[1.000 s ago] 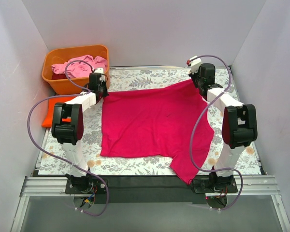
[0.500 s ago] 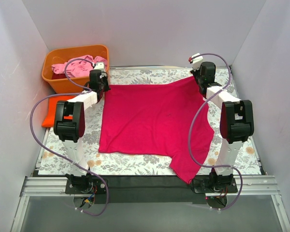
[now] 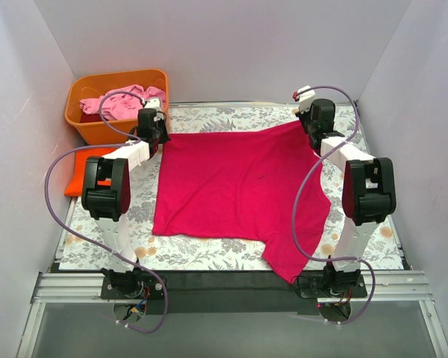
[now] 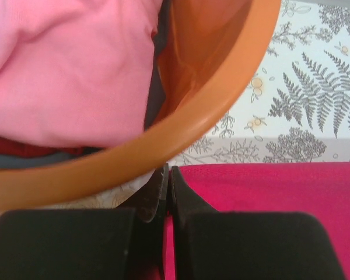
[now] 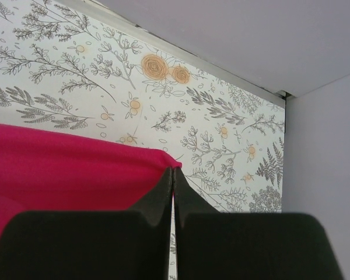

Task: Fold and stack the t-shirts
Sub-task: Flatten the tshirt out, then fold the tshirt

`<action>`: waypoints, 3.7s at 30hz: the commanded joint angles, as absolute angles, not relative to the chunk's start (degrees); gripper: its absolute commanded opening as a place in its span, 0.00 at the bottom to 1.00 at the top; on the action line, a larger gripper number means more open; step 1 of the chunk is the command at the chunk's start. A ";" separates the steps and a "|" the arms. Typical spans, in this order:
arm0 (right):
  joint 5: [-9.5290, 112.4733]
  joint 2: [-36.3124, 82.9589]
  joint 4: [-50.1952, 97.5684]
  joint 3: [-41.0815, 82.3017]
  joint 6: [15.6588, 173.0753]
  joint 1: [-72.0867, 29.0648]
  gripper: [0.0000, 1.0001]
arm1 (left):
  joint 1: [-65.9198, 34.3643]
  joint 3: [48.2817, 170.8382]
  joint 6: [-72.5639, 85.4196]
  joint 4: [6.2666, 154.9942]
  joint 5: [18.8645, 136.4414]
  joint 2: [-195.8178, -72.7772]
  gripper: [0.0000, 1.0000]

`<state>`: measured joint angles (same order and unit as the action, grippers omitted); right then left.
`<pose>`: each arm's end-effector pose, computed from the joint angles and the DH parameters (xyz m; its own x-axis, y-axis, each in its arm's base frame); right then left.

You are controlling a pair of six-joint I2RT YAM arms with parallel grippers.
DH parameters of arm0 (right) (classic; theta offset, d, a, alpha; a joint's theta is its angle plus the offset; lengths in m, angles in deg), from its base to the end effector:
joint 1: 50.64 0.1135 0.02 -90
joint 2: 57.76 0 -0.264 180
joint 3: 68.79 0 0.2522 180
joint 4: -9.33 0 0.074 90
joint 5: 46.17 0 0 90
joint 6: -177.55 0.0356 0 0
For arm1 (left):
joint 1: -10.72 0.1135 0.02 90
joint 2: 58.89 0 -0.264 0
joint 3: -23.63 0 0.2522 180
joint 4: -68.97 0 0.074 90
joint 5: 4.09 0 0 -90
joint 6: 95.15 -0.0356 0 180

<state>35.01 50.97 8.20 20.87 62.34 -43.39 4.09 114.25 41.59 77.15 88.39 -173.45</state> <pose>0.4441 0.0510 0.2475 -0.2850 -0.4605 -0.8406 -0.1121 0.8870 -0.4480 0.4502 -0.0508 0.1930 -0.4194 -0.6837 -0.5972 -0.3305 0.7277 -0.6010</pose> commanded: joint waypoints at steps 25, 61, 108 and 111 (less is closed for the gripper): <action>30.74 29.26 18.77 0.96 87.63 -43.69 0.01 | 4.48 98.83 51.89 86.78 86.97 -156.19 0.00; 24.85 21.25 25.83 -6.25 101.11 -43.69 0.49 | 4.39 89.77 58.66 88.71 87.58 -147.40 0.69; 49.27 51.49 23.71 14.58 97.22 -59.78 0.01 | 4.83 100.67 59.01 85.64 93.66 -166.91 0.00; 53.48 51.14 23.62 14.76 97.22 -59.69 0.11 | 4.75 101.72 59.10 85.63 91.11 -165.69 0.22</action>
<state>50.90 52.30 24.70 12.11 97.29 -59.15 4.22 100.44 59.03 85.98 91.19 -166.50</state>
